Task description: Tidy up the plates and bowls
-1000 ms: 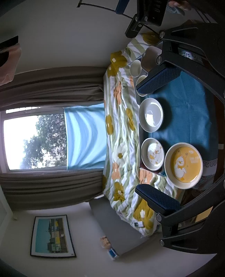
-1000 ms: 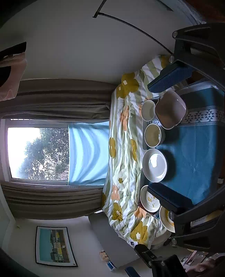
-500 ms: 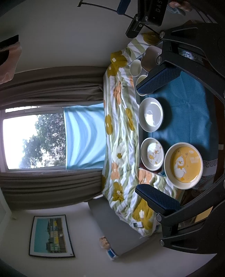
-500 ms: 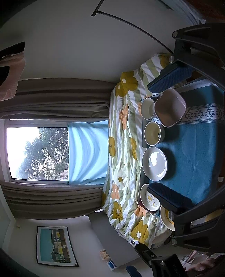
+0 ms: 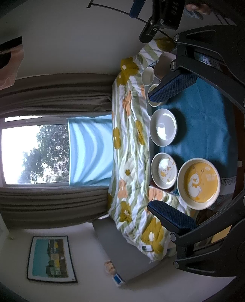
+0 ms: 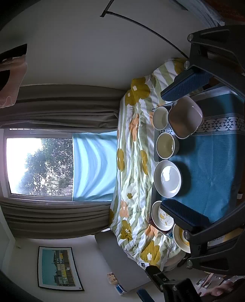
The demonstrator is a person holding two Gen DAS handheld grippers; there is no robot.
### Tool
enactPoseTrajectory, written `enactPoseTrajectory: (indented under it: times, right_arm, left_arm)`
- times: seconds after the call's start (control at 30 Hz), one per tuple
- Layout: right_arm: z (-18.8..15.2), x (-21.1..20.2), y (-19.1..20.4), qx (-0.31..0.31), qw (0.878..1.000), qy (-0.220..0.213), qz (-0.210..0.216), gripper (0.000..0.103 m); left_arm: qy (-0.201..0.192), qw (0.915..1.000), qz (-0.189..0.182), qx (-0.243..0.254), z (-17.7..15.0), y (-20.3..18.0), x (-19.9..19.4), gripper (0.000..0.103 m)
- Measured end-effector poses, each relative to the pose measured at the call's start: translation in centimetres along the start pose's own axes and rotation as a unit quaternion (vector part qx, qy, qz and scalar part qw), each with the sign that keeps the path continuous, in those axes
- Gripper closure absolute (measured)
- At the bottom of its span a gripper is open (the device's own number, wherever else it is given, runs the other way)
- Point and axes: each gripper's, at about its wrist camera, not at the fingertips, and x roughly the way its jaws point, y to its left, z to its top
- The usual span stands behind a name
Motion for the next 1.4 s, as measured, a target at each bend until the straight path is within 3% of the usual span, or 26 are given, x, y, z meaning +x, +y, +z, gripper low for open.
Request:
enactPoseTrajectory:
  times: [1.4]
  right_arm:
    - [-0.3,-0.3,0.7,0.004,1.000,0.007,-0.004,0.000]
  left_arm:
    - [0.015,0.9997,0.016,-0.006,-0.2,1.0,0.7,0.000]
